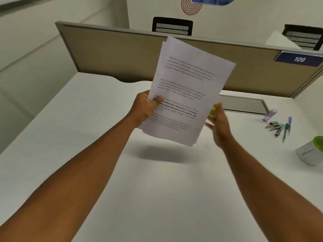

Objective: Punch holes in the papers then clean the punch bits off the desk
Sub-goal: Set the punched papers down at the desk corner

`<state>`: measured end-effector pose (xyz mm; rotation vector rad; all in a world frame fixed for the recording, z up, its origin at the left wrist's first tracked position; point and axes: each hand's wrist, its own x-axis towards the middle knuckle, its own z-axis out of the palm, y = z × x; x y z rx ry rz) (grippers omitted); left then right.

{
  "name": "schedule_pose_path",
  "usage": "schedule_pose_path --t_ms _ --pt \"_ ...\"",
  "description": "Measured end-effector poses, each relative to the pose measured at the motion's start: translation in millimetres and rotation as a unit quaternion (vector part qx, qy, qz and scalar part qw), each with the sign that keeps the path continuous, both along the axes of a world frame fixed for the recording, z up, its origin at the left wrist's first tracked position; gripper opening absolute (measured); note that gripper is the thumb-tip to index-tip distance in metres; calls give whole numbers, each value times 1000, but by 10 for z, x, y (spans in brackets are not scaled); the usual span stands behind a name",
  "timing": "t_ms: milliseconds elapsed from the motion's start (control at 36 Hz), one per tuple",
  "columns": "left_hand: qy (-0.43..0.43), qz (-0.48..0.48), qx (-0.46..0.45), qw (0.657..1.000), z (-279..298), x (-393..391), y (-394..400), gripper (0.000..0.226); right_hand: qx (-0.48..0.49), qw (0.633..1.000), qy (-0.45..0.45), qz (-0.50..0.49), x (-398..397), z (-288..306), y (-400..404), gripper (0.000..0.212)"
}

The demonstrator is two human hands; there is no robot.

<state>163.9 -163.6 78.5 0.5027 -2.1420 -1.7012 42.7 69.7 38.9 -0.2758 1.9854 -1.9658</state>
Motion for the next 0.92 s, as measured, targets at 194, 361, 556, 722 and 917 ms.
schedule_pose_path --t_ms 194,361,556,722,917 --pt "-18 73 93 993 -205 87 -163 24 -1 998 0 63 386 -255 -382 41" --pt "-34 146 149 977 -425 280 -418 30 88 992 53 76 518 -353 -756 30" --pt "-71 215 128 966 -614 596 -864 25 128 983 65 119 729 -477 -1205 28" --pt "-121 226 96 962 -761 1002 -1336 34 74 983 -71 150 929 -625 -1644 32" --pt "-104 216 31 970 -812 1469 -1781 26 83 983 -70 150 1060 -648 -2296 22"
